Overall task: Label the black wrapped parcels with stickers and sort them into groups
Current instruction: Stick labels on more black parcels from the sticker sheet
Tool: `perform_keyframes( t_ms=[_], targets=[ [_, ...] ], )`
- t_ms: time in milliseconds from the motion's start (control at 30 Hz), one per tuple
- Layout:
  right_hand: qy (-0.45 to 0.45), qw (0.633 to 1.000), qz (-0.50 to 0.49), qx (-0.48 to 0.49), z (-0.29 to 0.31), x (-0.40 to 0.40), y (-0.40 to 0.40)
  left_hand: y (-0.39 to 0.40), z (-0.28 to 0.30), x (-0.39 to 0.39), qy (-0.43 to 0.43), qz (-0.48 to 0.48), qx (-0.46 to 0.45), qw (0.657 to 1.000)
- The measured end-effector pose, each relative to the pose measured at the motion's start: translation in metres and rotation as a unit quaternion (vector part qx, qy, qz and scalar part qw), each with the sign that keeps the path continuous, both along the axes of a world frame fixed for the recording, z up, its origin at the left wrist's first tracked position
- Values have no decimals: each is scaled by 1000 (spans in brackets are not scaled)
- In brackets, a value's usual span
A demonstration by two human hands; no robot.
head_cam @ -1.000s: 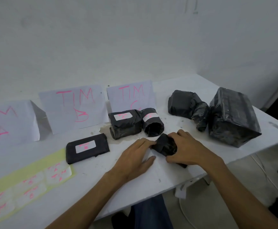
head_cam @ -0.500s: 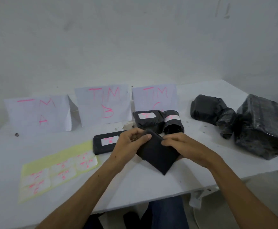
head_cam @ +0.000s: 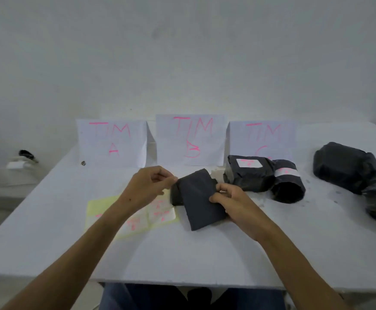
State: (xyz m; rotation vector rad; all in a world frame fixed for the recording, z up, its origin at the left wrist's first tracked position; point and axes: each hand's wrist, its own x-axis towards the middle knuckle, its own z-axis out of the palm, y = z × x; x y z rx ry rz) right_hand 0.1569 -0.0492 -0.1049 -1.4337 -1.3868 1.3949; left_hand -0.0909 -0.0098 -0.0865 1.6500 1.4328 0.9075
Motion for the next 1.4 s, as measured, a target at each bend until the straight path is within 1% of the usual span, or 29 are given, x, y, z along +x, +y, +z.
perform_keyframes(
  t_ms=[67,133,167,233,333,533,700,767,867,933,1067,1167,1267,1400],
  targets=[
    [43,999,-13,-9,-5,-9,6,5,-5,-25,124,6,43,991],
    [69,997,-21,-15,-8,-20,11,6,-11,-48,222,-15,28,975],
    [73,997,-26,-16,-8,-25,12,5,-14,-57,258,-36,7,965],
    [65,997,-34,-16,-7,-36,16,1,-20,-71,293,-69,-22,953],
    [51,998,-44,-7,-4,-49,20,-3,-26,-79,291,-80,-14,953],
    [12,999,-35,17,-2,-69,24,1,-24,-106,274,-57,-4,960],
    [-31,999,-23,33,-5,-84,26,1,-19,-132,293,-29,4,956],
    [-58,997,-15,44,-9,-89,25,-1,-26,-132,316,-9,36,948],
    [-121,987,-12,104,-14,-93,23,-8,-39,-117,307,32,112,944],
    [-163,974,-16,157,-15,-95,21,-14,-47,-103,299,53,137,943],
    [-235,938,-40,253,-21,-97,17,-18,-61,-87,325,101,182,923],
    [-242,926,-49,284,-28,-92,17,-18,-64,-84,319,106,223,915],
    [-233,924,-58,296,-36,-88,17,-18,-67,-84,317,98,244,911],
    [-191,936,-73,288,-42,-88,14,-20,-66,-85,272,93,231,929]
  ],
)
